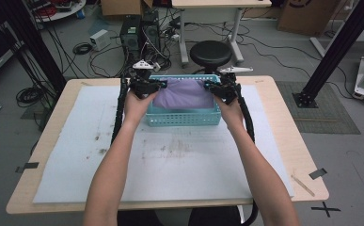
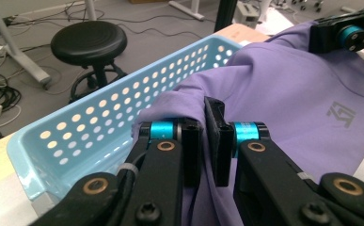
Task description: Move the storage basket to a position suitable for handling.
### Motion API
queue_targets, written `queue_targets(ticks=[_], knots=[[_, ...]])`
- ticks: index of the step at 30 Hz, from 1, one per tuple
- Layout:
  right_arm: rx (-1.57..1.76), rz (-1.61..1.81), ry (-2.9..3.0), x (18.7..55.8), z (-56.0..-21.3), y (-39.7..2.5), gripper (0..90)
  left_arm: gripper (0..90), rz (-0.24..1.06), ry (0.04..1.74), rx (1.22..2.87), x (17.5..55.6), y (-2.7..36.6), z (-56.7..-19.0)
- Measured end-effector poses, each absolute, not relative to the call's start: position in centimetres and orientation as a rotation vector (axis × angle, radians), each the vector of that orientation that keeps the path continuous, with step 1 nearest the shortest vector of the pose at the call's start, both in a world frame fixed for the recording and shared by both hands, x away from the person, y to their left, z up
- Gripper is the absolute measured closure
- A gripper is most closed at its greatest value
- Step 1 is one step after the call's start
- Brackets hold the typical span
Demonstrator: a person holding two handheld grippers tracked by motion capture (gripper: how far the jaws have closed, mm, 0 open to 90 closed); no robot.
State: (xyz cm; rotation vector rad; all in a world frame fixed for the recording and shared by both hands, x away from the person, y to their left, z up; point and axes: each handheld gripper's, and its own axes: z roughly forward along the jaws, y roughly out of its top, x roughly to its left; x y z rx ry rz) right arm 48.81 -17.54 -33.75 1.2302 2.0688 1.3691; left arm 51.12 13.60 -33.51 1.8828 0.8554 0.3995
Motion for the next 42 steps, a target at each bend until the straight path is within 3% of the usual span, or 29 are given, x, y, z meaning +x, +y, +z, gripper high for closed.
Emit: queue_targets(ticks=[10,11,13,17,34,42], knots=[[1.248,1.315,2.061,50.2,-34.3,-17.1,86.8,85.4,0.417,0.881,1.869,52.4,13.3,-34.2],[1.250,1.304,2.058,50.4,-34.4,-17.1,85.0,80.3,0.444,0.904,1.862,52.5,13.2,-34.3],[1.279,1.287,2.050,50.6,-34.6,-17.1,74.0,52.9,0.482,0.961,1.871,52.7,13.2,-34.5],[1.304,1.298,2.060,50.7,-34.7,-17.7,66.6,41.1,0.509,0.961,1.853,52.2,14.1,-34.8],[1.226,1.363,2.118,49.0,-34.4,-18.8,52.2,34.3,0.439,0.891,1.823,49.3,16.3,-35.0],[1.161,1.367,2.155,47.2,-34.7,-18.4,50.1,34.2,0.447,0.837,1.832,47.2,16.3,-34.5]])
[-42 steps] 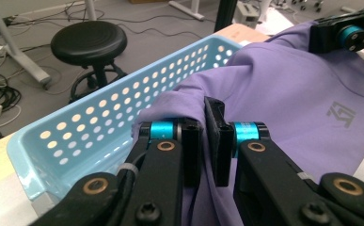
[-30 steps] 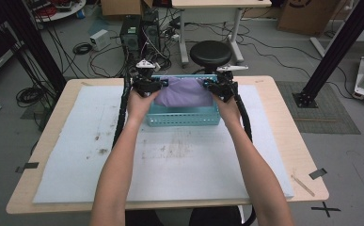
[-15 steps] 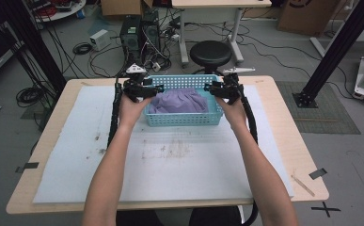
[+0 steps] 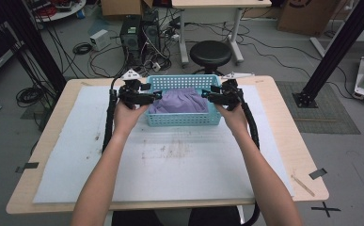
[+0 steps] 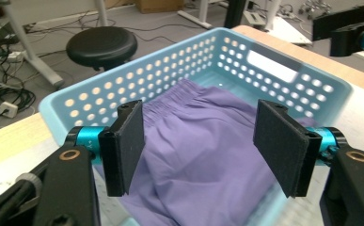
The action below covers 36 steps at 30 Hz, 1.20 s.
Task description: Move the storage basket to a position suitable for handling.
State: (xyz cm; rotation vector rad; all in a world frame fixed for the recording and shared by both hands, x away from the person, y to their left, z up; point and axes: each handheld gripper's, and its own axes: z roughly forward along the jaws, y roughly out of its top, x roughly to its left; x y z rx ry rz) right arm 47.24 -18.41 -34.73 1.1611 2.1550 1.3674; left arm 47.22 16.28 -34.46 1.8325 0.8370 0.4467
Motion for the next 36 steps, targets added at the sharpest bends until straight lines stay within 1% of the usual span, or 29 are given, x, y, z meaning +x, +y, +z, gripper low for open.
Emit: queue_targets(ticks=[8,10,17,21,25,36], knots=[[1.098,1.389,2.160,44.0,-34.6,-19.2,45.7,33.3,0.463,0.749,1.805,43.3,16.0,-33.3],[1.077,1.408,2.137,42.8,-34.6,-19.4,45.9,33.3,0.465,0.729,1.801,42.1,15.9,-33.2],[1.046,1.436,2.103,39.8,-34.7,-20.5,42.3,33.2,0.460,0.675,1.782,38.6,16.4,-33.3],[1.035,1.440,2.094,38.3,-34.9,-21.1,40.3,32.7,0.452,0.666,1.794,37.0,17.0,-33.9],[1.023,1.432,2.095,37.1,-35.2,-21.6,37.0,32.2,0.478,0.664,1.792,35.4,17.8,-34.9],[1.014,1.418,2.088,34.6,-36.7,-22.7,33.6,31.7,0.482,0.691,1.795,32.6,19.3,-37.4]])
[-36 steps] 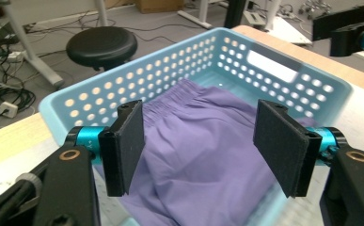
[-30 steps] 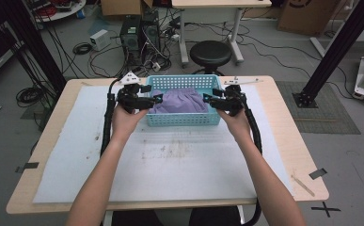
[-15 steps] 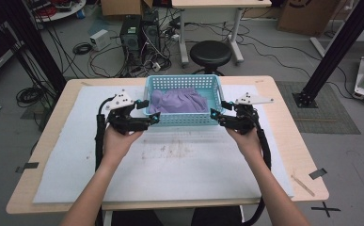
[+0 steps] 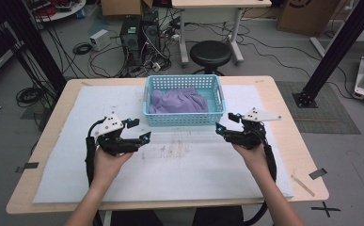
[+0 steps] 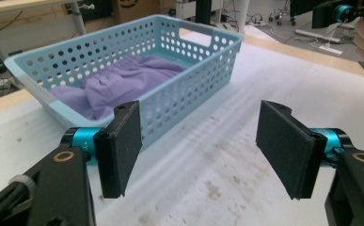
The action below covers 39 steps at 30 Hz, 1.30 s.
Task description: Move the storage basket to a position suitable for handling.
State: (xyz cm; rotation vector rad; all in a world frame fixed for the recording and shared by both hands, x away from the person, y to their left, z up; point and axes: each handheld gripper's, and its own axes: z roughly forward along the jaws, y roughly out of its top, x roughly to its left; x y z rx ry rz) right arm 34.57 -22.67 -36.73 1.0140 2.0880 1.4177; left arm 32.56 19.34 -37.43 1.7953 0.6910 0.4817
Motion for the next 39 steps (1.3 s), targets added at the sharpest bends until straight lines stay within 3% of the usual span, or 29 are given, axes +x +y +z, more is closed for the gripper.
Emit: queue_targets(ticks=[21,39], knots=[[1.045,1.430,2.093,31.2,-39.6,-24.7,25.5,28.4,0.455,0.690,1.795,30.2,20.3,-40.3],[1.064,1.403,2.105,31.5,-41.6,-25.9,22.1,28.2,0.431,0.748,1.811,31.1,21.3,-42.2]])
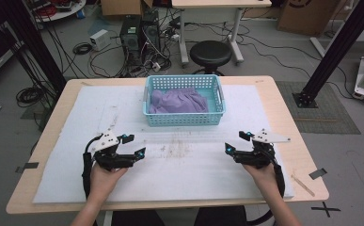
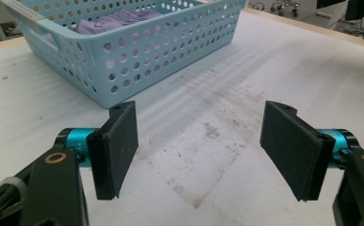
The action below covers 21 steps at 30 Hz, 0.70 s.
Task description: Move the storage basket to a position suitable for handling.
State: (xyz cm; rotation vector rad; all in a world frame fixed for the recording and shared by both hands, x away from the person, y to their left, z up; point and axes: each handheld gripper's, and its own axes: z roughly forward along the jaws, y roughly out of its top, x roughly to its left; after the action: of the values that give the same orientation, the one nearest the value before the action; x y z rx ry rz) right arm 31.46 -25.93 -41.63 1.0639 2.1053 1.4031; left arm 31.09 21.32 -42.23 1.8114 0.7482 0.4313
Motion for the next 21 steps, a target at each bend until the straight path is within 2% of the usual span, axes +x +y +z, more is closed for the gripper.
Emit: queue_targets(ticks=[21], knots=[[1.062,1.352,2.122,31.89,-42.32,-25.43,22.0,28.2,0.428,0.757,1.842,31.08,21.63,-43.15]])
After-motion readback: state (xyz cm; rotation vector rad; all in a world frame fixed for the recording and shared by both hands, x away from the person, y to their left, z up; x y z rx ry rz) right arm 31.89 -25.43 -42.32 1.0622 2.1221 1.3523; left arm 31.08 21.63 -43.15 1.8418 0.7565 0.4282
